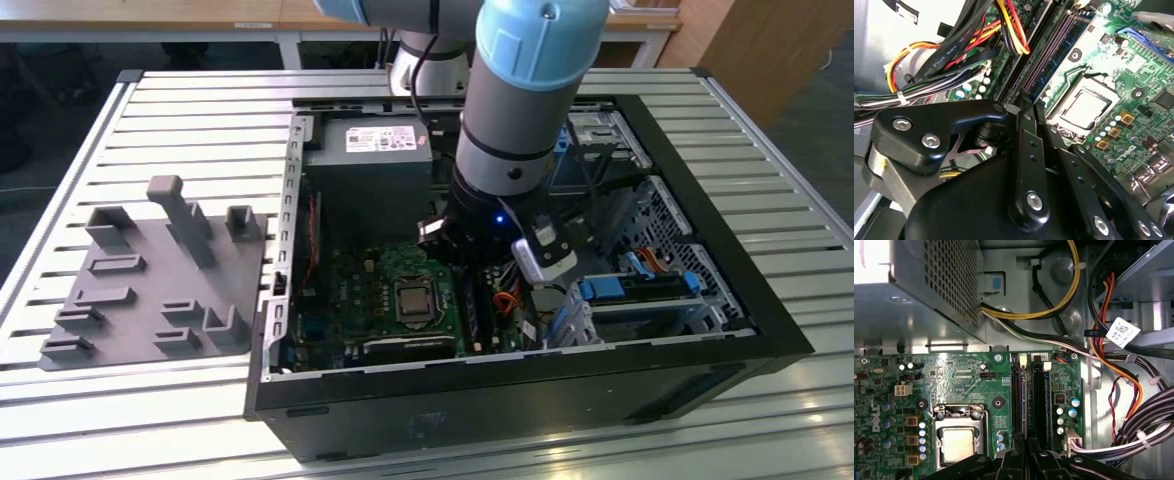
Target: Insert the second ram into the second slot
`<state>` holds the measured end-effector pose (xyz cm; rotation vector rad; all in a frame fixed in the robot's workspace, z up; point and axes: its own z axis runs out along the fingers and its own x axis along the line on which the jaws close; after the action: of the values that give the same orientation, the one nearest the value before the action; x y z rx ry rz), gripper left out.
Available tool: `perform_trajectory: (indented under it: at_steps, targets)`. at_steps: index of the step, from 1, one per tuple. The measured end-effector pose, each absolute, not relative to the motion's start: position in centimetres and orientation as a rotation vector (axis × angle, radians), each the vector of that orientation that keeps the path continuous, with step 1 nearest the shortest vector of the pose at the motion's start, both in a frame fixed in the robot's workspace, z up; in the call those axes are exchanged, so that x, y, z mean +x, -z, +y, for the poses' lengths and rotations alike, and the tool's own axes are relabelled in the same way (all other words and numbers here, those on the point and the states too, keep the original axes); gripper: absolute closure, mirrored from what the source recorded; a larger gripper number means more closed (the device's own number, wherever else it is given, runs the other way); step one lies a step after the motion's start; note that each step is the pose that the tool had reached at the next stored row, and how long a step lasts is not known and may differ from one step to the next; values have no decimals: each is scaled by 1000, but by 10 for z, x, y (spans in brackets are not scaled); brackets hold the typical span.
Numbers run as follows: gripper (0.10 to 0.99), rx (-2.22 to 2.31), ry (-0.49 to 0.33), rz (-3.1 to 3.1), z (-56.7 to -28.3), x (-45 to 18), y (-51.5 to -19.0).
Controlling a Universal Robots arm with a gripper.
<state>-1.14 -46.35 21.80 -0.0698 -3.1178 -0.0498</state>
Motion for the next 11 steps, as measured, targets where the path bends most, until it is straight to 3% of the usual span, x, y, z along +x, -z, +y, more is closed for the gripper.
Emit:
perform_trajectory:
  at_steps: [11]
  targets:
    - [945, -70, 50, -3118, -463, -11, -216]
